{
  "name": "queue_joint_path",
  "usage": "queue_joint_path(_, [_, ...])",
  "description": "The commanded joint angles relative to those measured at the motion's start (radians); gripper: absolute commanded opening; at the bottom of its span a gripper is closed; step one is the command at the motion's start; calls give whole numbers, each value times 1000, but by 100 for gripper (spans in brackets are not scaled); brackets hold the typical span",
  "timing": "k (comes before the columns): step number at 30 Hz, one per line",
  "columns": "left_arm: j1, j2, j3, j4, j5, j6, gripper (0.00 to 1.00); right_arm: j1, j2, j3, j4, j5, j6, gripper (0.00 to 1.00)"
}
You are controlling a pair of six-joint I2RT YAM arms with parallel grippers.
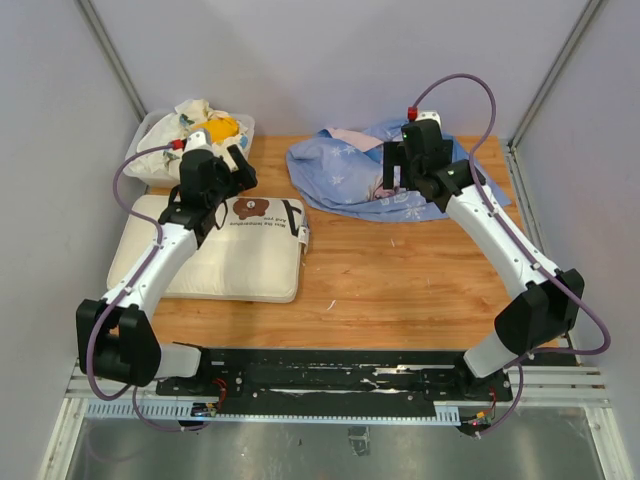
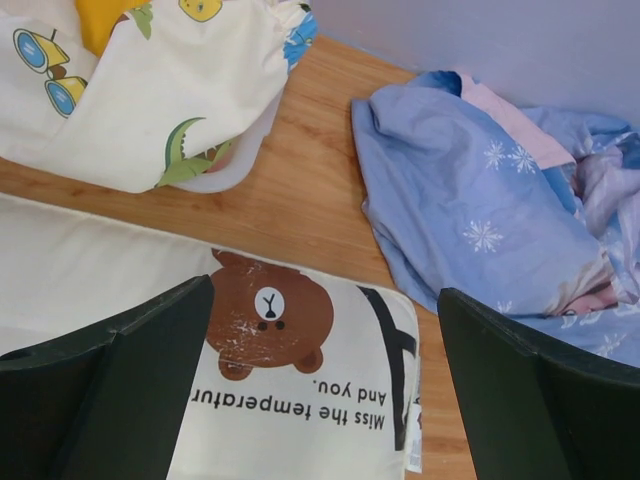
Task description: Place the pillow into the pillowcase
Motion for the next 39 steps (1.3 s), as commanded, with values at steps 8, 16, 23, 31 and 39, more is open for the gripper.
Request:
queue_joint_path(8, [-3, -26, -2, 46, 49, -16, 99, 10, -40, -38, 93, -19, -89, 98])
queue_joint_path(16, [-35, 53, 18, 22, 90, -17, 99, -52, 37, -67, 112, -161, -119, 94])
queue_joint_path(23, [-47, 116, 53, -37, 43, -33, 99, -9, 215, 39, 87, -297, -167, 78])
queue_joint_path(31, [-46, 137, 87, -111, 23, -35, 99, 86, 511, 288, 88, -368, -203, 77])
queue_joint_path(39, [-45, 106, 63, -136, 34, -49, 99, 130, 710, 454, 115, -390, -242, 79])
